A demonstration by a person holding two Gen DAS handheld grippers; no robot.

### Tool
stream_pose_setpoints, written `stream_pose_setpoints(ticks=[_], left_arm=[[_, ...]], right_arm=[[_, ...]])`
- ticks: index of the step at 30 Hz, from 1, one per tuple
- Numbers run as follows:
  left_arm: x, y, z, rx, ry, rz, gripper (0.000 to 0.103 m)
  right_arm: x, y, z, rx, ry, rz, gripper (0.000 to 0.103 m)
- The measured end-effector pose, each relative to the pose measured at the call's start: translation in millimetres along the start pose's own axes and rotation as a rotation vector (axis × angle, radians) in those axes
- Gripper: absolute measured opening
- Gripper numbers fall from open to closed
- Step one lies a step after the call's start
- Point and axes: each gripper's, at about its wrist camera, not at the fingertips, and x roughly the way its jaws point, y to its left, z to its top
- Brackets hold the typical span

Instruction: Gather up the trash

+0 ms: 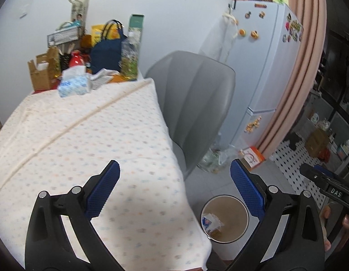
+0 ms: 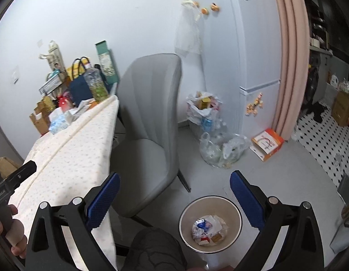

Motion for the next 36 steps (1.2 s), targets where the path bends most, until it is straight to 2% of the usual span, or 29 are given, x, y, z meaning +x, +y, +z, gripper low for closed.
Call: stream_pose_setpoints(ticks=[17,27,36], left_arm=[[-83,67,-5,-0.072,-0.109,0.113,0.097],[-128,106,-20,-0.113,-0.155,0.193,0.097],[-155,122,-34,-0.129,-0.177,0.225,0.097]], right_arm=[[-48,91,5,-0.126,-0.081,0.123,0.096],[-68,138,-7,-0.183,-0.102,0.205,0.096],[-84,164,-26,-0.229,-0.107,0.251,0.096]])
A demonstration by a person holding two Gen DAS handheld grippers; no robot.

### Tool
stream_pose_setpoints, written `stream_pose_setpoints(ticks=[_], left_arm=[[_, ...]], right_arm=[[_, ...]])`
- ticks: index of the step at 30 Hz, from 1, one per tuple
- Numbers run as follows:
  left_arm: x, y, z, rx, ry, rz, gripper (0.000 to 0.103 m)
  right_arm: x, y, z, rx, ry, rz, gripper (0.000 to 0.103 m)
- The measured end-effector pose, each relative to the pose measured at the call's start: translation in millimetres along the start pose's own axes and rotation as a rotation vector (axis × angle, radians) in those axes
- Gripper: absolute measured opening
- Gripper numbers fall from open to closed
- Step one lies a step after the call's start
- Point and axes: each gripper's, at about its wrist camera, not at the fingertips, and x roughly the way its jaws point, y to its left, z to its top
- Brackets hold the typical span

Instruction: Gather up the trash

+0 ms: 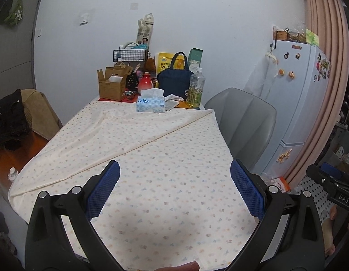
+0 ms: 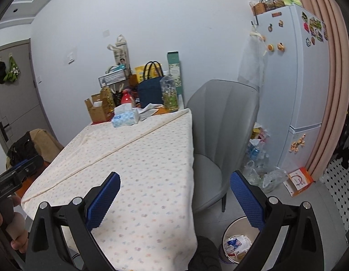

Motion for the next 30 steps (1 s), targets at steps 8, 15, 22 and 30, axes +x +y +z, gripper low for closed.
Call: stream_pose_setpoints(ticks=[8,15,22,30], left_arm=[[-7,3,-4,0.008,-0.004,0.01,0.097],[-5,0,-6,0.016,0.006,0.011,0.097],[-2,-7,-7,0.028,0.011,0.006,0.097],[-1,-7,-7,0.022,0.008,0.002,0.097]], right_arm=[[-1,7,-8,-0.001,0.007,0.017,0.096],[3,3,-12,0.01,0.019,0.023,0.096],[5,2,-14,0.016,0.022,0.025,0.096],[5,1,-14,0.014,0.022,0.025,0.096]])
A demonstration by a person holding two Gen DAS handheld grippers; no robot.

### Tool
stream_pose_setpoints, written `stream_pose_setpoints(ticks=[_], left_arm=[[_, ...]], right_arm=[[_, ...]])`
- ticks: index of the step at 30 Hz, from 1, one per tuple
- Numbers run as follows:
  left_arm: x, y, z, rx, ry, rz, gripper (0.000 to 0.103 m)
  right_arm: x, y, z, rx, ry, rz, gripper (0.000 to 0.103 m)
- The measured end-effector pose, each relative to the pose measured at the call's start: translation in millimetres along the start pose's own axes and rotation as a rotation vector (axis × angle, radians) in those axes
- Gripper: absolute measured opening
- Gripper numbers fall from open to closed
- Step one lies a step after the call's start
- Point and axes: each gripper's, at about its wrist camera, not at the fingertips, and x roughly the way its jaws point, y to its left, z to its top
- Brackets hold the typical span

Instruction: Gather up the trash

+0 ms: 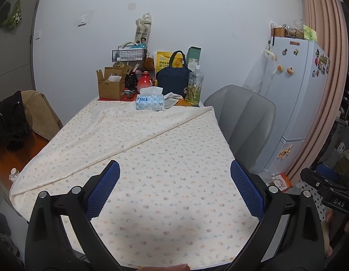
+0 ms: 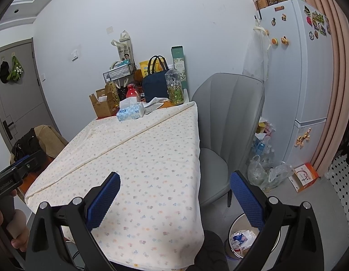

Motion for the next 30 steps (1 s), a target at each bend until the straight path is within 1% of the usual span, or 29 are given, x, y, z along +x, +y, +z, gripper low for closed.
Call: stream_pose_setpoints(ticks=[30], left_arm=[[2.4,3.4,-4.1,-0.01,0.005,-0.003,0.097]], right_arm=[[2.9,1.0,-4.1,-0.002,0.004,-0.001,0.096]])
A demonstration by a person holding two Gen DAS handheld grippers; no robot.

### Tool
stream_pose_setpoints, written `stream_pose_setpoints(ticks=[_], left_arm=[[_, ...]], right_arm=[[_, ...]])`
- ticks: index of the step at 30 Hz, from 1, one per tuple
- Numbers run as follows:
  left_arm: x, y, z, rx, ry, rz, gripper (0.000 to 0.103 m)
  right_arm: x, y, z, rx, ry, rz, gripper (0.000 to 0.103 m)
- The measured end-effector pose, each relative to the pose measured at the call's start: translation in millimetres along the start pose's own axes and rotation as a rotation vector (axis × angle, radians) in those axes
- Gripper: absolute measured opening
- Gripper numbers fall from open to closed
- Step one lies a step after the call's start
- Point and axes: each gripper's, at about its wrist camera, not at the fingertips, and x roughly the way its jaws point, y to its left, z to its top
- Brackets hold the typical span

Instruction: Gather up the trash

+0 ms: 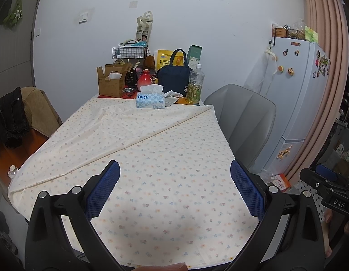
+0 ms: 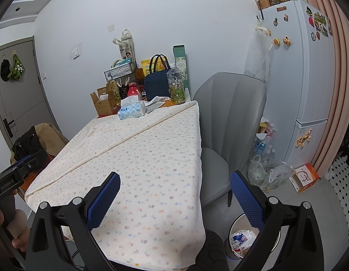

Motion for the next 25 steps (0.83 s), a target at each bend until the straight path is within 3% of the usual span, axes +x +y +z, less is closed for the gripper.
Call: stream_pose_setpoints(ticks=[25], left_arm=[[4,3,-5,-0.003,0.025,0.015,0.097]], right_arm=[[17,4,-11,-0.012,0.028,0.026,0.096]])
